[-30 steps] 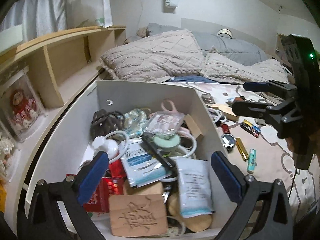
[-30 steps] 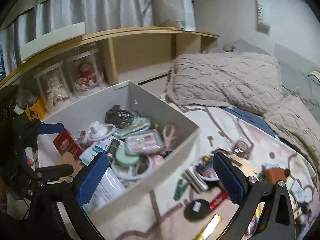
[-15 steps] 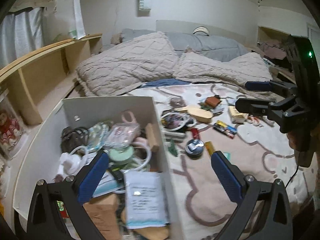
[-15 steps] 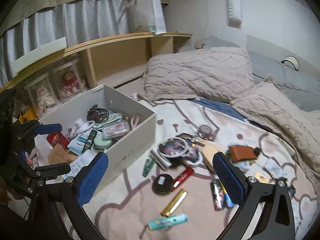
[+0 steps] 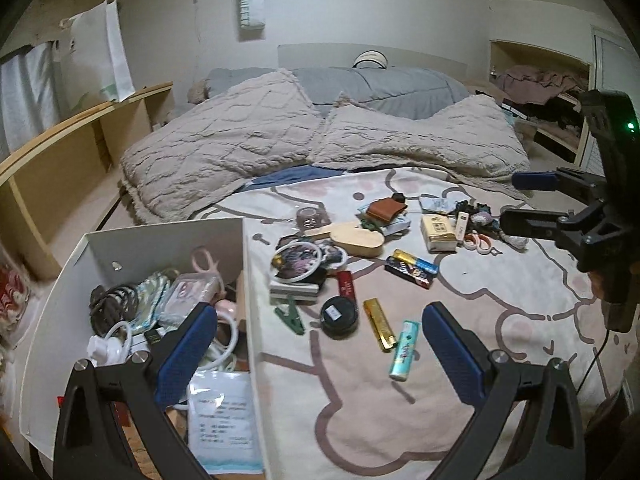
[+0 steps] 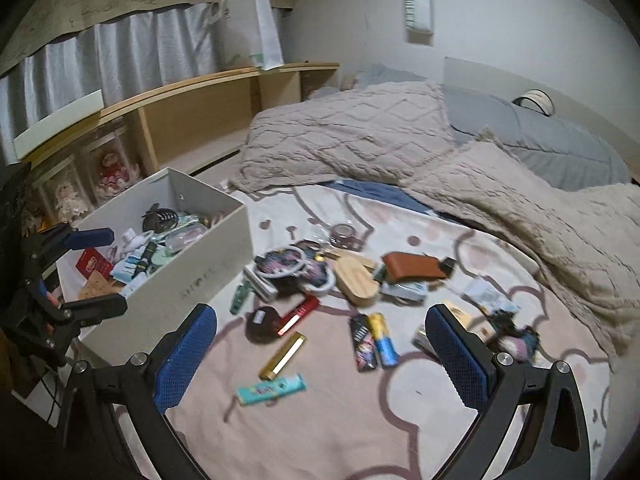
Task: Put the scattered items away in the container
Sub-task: 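Withdraw both grippers from the box back toward the item pile, then reach right gripper to the white crocheted cloth bundle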
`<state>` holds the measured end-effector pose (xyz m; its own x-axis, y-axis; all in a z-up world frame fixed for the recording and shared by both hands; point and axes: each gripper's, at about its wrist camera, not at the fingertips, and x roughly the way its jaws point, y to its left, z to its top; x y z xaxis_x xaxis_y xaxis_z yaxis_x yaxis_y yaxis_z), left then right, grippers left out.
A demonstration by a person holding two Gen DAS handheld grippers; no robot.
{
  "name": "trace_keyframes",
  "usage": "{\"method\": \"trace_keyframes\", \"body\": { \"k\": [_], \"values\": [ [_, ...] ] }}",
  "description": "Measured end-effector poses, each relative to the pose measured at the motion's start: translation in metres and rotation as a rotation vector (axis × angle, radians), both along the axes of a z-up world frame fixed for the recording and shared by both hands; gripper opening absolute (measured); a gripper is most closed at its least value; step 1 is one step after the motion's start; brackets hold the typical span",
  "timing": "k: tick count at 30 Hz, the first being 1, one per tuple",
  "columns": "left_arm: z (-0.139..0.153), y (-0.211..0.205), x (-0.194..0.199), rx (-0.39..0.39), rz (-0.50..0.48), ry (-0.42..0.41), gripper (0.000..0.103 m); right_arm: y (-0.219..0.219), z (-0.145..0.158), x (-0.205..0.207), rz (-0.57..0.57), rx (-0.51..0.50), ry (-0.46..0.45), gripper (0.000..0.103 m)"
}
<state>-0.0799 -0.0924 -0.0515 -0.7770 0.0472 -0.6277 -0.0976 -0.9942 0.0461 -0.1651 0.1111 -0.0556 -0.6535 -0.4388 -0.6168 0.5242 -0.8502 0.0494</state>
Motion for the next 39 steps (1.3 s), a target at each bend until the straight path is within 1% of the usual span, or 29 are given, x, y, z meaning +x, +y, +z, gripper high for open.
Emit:
{"method": "trace_keyframes", "body": {
  "k": [13,19,22,25,27,30,34,38,39],
  "values": [
    [-0.001,0.043,-0.018,0.023,-0.066,-0.006,0.103,0.074,0.012,0.022,-0.103,0.035,0.031,0.103],
    [-0.011,0.061,-0.022,0.015,-0.103,-0.017,0.103,0.101,0.004,0.032,-0.157,0.056,0.035,0.103],
    [-0.021,0.068,-0.024,0.01,-0.121,-0.031,0.103,0.113,-0.009,0.038,-0.192,0.071,0.038,0.103],
    [-0.034,0.073,-0.027,0.003,-0.129,-0.047,0.103,0.122,-0.022,0.041,-0.204,0.055,0.024,0.103],
    [-0.045,0.075,-0.029,0.012,-0.138,-0.066,0.103,0.13,-0.035,0.041,-0.225,0.041,0.008,0.103],
    [-0.061,0.079,-0.031,0.023,-0.159,-0.092,0.103,0.138,-0.051,0.04,-0.265,0.054,-0.004,0.103],
    [-0.081,0.085,-0.03,0.046,-0.202,-0.122,0.103,0.149,-0.071,0.032,-0.299,0.068,-0.017,0.103],
    [-0.098,0.086,-0.031,0.055,-0.21,-0.145,0.103,0.163,-0.091,0.019,-0.337,0.089,-0.046,0.103],
    [-0.103,0.085,-0.031,0.056,-0.204,-0.15,0.103,0.165,-0.096,0.014,-0.351,0.106,-0.059,0.099]
  ]
}}
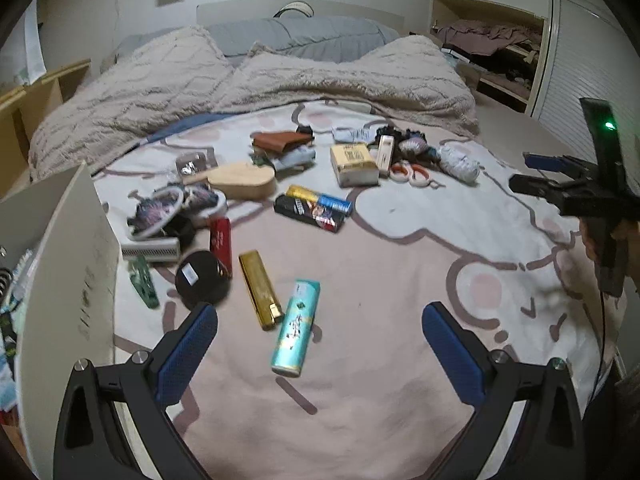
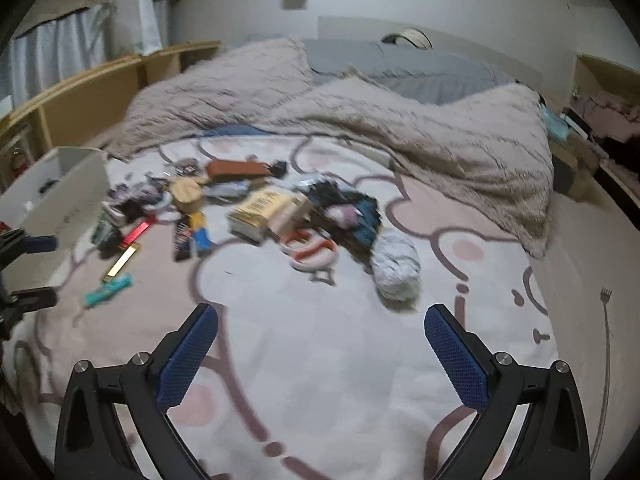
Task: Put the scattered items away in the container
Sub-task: 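Reach right gripper to the white crocheted cloth bundle, then close right gripper on the white cloth bundle while left gripper reaches the teal lighter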
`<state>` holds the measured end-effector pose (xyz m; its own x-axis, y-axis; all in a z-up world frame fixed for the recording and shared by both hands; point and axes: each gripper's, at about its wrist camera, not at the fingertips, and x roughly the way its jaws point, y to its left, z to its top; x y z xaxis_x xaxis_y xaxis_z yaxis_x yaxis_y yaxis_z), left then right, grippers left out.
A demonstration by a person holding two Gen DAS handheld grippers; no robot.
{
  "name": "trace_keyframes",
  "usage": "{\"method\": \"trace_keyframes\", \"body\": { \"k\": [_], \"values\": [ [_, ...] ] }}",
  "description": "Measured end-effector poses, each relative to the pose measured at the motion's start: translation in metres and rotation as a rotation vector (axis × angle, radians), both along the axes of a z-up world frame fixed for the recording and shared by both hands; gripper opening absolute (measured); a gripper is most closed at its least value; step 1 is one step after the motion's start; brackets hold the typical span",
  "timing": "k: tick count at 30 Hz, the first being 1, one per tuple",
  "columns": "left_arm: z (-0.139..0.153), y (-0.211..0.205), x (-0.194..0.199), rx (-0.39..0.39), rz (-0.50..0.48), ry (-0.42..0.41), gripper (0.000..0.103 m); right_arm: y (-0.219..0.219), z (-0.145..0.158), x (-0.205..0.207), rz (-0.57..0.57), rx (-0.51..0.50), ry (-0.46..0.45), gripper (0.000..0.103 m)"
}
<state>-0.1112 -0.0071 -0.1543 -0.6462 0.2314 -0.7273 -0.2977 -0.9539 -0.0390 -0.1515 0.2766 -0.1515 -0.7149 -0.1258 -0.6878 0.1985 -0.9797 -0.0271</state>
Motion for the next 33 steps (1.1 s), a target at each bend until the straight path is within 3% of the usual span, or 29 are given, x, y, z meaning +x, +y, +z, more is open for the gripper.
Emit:
{"method": "trace_keyframes", "body": {
  "k": [4,7,11,16,19,21,23,33],
  "values": [
    [-0.017,-0.005,-0.005,0.01,0.031,-0.029,0.101,0.017,-0.018,-0.021,-0.062,0.001,-0.058,0.081],
    [-0.03,-0.011,-0.007,0.028,0.051,-0.062,0.101,0.029,-0.029,-0.038,-0.109,0.003,-0.074,0.073],
    [-0.042,-0.014,-0.005,0.027,0.055,-0.089,0.095,0.038,-0.041,-0.058,-0.147,0.011,-0.088,0.072],
    [-0.054,-0.019,-0.004,0.027,0.069,-0.114,0.094,0.041,-0.053,-0.078,-0.151,0.045,-0.099,0.07],
    [-0.06,-0.023,-0.005,0.037,0.086,-0.128,0.089,0.038,-0.058,-0.088,-0.149,0.077,-0.11,0.053],
    [-0.061,-0.023,-0.004,0.035,0.089,-0.124,0.089,0.038,-0.06,-0.091,-0.143,0.06,-0.112,0.051],
    [-0.061,-0.022,-0.003,0.031,0.088,-0.117,0.085,0.035,-0.06,-0.091,-0.131,0.054,-0.111,0.041],
    [-0.059,-0.026,-0.002,0.055,0.094,-0.108,0.061,0.021,-0.049,-0.054,-0.06,0.015,-0.09,0.037]
  ]
}}
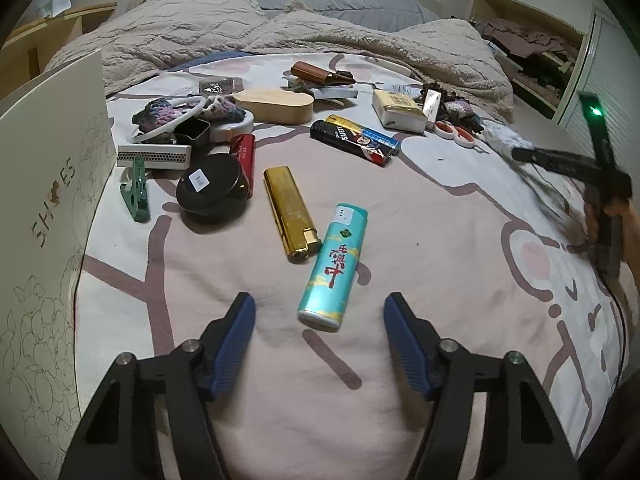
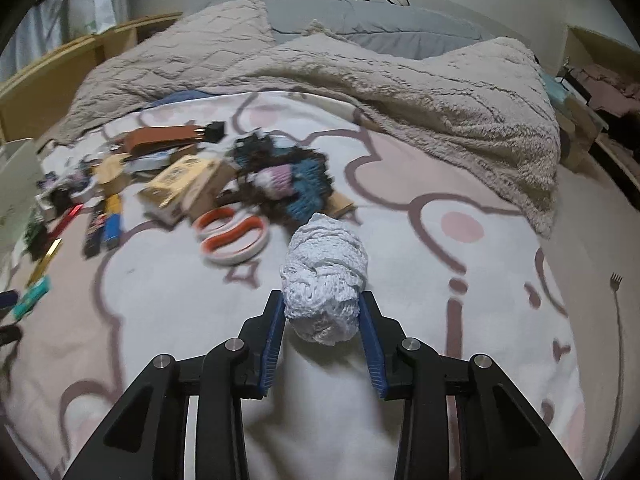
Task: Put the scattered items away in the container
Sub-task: 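Close right gripper on the white cloth bundle while left gripper reaches the teal lighter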
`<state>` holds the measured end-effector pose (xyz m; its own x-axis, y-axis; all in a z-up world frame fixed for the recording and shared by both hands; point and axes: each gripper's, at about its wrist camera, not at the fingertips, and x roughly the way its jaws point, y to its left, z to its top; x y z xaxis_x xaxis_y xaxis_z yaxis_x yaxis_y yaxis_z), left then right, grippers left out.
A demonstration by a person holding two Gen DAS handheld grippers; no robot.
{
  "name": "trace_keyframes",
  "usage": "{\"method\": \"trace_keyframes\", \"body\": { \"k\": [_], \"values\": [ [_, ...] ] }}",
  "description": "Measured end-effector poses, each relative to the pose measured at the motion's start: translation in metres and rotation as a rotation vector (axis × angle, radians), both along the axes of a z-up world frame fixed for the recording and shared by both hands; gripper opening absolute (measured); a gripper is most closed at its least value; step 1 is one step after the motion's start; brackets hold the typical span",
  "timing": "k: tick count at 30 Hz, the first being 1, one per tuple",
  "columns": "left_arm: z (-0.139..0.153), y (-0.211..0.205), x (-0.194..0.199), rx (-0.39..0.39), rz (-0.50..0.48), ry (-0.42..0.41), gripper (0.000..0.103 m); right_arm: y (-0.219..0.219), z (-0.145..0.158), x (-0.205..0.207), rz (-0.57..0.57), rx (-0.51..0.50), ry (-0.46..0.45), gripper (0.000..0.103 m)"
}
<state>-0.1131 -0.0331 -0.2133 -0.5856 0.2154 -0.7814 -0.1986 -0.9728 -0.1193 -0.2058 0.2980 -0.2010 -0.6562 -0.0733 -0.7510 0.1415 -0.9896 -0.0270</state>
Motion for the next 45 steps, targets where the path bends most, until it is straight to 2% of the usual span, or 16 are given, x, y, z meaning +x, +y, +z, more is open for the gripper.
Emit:
{"method": "trace_keyframes", "body": {
  "k": [7,10,14,20,27,35,38,45],
  "values": [
    [0.0,0.001,0.002,-0.011,0.002,0.003,0.055,-0.014,0.003,0.049,0.078,-0.073,-0.022,0.037],
    [0.0,0.001,0.003,-0.011,0.0,0.006,0.049,-0.02,0.001,0.067,0.097,-0.084,-0.034,0.037],
    [-0.001,0.004,0.006,-0.018,-0.009,0.011,0.036,-0.031,-0.002,0.093,0.157,-0.151,-0.072,0.037],
    [-0.002,0.008,0.008,-0.029,-0.012,0.018,0.035,-0.054,-0.004,0.123,0.247,-0.189,-0.078,0.037],
    [-0.002,0.008,0.007,-0.026,-0.003,0.027,0.035,-0.052,-0.022,0.127,0.18,-0.233,-0.043,0.037],
    [-0.002,0.013,-0.002,-0.037,0.001,0.026,0.037,-0.058,-0.032,0.125,0.173,-0.194,-0.024,0.037],
    [-0.001,0.017,0.001,-0.025,-0.033,0.025,0.022,-0.056,-0.034,0.124,0.173,-0.209,-0.028,0.037],
    [0.003,0.033,0.016,0.032,-0.181,0.0,0.021,-0.054,-0.035,0.124,0.172,-0.231,-0.033,0.037]
  ]
}}
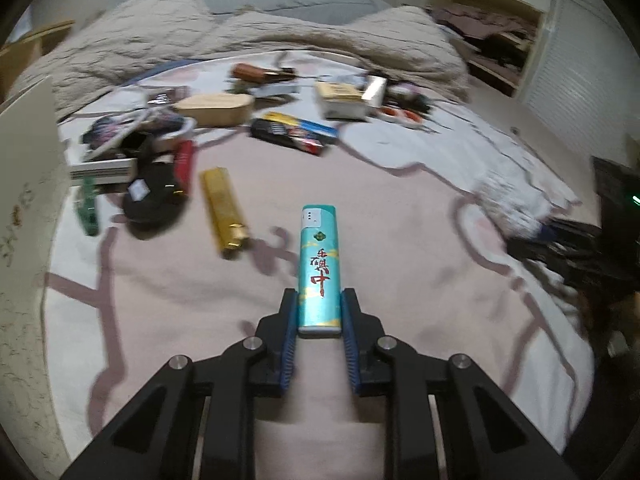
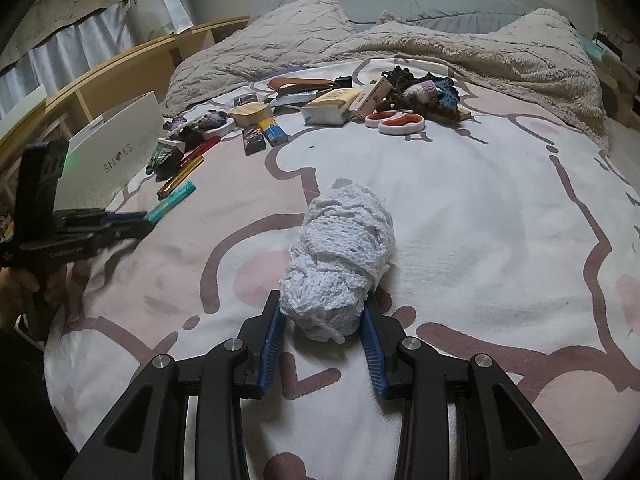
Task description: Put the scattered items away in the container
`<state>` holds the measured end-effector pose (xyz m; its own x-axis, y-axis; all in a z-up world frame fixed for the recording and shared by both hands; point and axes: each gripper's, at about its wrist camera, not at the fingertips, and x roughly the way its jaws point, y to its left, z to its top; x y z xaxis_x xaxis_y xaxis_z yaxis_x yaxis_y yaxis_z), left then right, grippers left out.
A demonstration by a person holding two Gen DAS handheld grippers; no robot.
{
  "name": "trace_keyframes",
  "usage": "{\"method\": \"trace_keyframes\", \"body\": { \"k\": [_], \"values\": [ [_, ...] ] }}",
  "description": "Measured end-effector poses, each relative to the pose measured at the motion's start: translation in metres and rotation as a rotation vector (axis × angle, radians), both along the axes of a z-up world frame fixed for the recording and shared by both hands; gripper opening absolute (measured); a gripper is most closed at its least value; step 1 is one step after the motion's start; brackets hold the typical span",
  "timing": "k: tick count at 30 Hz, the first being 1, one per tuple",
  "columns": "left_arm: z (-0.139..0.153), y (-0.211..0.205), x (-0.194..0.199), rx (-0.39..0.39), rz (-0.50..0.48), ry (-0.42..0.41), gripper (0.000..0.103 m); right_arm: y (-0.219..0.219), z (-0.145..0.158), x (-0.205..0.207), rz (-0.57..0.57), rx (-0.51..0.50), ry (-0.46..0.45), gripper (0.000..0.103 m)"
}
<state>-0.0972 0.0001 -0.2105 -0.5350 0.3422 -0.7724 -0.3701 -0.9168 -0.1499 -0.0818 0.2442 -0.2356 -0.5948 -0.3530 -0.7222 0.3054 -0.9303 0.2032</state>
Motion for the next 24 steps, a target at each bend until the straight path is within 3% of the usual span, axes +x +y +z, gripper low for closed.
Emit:
{"method": "trace_keyframes", "body": {
  "k": [7,10,15,24],
  "values": [
    [0.002,0.018,0.008,0.143,-0.118,-0.087,0.021,-0.008,-0.001,0.0,0.024,0.038,0.003,0.048],
    [0.004,0.029,0.012,0.144,-0.169,-0.106,0.026,-0.007,-0.001,-0.001,0.025,0.033,0.002,0.049],
    [0.009,0.043,0.025,0.165,-0.258,-0.135,0.058,-0.005,-0.002,0.0,0.026,0.017,0.0,0.049],
    [0.011,0.068,0.032,0.189,-0.38,-0.143,0.058,-0.003,-0.001,0.001,0.02,-0.001,0.01,0.048]
  ]
}}
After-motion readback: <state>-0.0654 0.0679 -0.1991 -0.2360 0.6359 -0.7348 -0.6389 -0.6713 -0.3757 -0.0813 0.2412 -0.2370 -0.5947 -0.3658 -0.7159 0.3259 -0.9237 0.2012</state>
